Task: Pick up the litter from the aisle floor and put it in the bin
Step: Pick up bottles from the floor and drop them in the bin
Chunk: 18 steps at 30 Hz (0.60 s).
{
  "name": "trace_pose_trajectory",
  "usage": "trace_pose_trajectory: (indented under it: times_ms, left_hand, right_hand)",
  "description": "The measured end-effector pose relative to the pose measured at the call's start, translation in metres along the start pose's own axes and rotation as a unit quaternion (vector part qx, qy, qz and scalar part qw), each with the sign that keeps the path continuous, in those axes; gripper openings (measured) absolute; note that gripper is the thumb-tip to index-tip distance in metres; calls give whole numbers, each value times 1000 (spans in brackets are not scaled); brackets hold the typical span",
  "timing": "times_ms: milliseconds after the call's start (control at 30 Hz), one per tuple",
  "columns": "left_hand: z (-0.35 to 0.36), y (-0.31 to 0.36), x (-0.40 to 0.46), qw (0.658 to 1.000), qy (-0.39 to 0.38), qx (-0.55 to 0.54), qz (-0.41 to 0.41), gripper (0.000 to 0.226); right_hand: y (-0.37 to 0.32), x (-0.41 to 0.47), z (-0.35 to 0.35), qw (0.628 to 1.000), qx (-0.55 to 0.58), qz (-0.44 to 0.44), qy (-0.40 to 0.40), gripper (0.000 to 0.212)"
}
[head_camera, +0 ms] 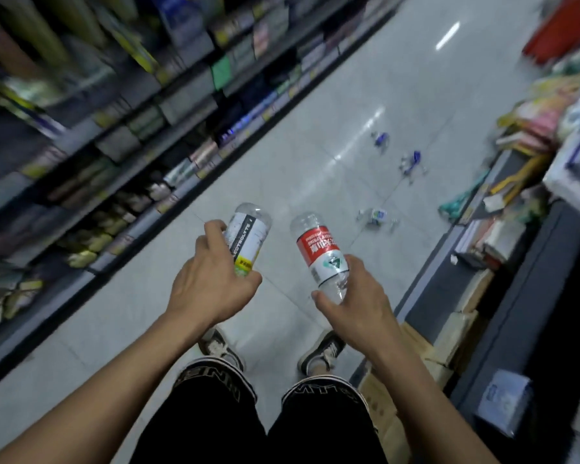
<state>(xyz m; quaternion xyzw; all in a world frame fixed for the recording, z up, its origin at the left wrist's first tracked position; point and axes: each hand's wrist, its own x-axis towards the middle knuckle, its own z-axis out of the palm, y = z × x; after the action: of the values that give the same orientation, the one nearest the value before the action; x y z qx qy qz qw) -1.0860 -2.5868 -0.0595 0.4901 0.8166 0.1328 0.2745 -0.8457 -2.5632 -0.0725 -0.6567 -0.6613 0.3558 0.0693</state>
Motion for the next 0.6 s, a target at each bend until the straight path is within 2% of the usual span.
trace_pose_trajectory:
  times_ms: [167,400,600]
  left_hand:
    - [-61,-44,-15,998,57,-15,-28,72]
    - [-99,-93,-55,976,165,-27,-139,71]
    - [-101,-130,-122,917,253,-78,-300,71]
  right_hand:
    - [-67,-9,18,999,-13,-43,-16,60]
    - [-127,-3,47,981,-47,-156,-104,63]
    - [-175,5,84,930,-94,-284,-214,66]
